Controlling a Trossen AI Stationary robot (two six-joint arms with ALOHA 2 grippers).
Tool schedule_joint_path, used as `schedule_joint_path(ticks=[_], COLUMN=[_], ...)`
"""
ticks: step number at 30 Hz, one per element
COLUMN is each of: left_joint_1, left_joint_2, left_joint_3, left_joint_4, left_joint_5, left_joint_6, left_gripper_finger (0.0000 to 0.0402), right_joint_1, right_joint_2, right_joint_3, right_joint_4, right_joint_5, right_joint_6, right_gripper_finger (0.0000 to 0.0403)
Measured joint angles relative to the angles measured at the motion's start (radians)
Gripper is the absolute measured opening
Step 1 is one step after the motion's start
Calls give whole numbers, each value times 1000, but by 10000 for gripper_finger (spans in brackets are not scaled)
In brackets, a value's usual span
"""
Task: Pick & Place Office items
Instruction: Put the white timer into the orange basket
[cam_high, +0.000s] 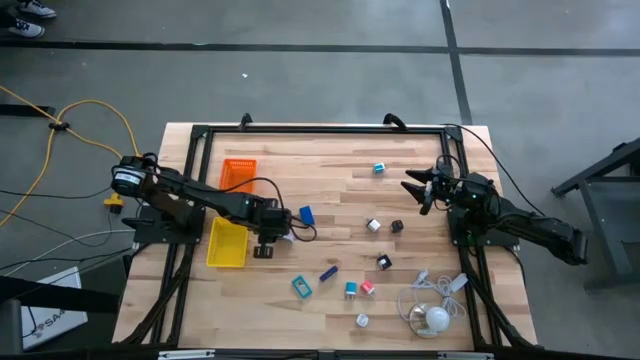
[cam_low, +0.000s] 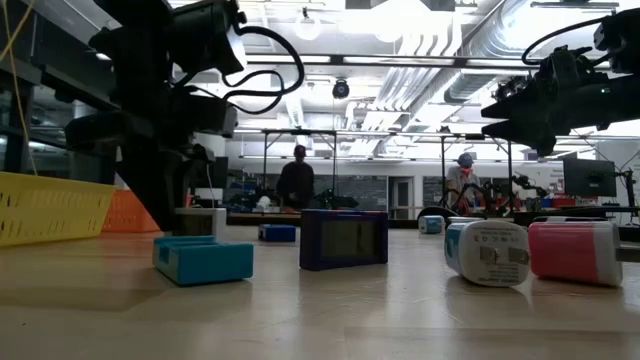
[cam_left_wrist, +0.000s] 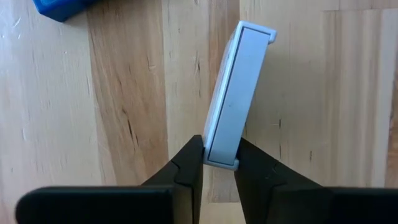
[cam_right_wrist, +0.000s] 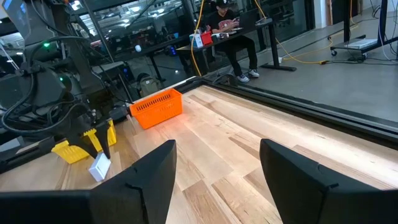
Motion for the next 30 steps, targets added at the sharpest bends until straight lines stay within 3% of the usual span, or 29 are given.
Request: schedule_joint_path(ticks=[14,30], left_joint_1=[55,262], left_joint_2=[-178,-406], left_joint_3=[0,0], left_joint_4=[-96,-285], left_joint_5=[-30,-37], left_joint_6=[-82,-260], left_gripper_finger=[61,69], right_joint_1=[0,0], right_joint_2=[0,0], right_joint_3=[0,0], right_joint_4=[0,0], right_joint_5=[0,0], right_joint_6=[0,0], right_gripper_finger=[219,219])
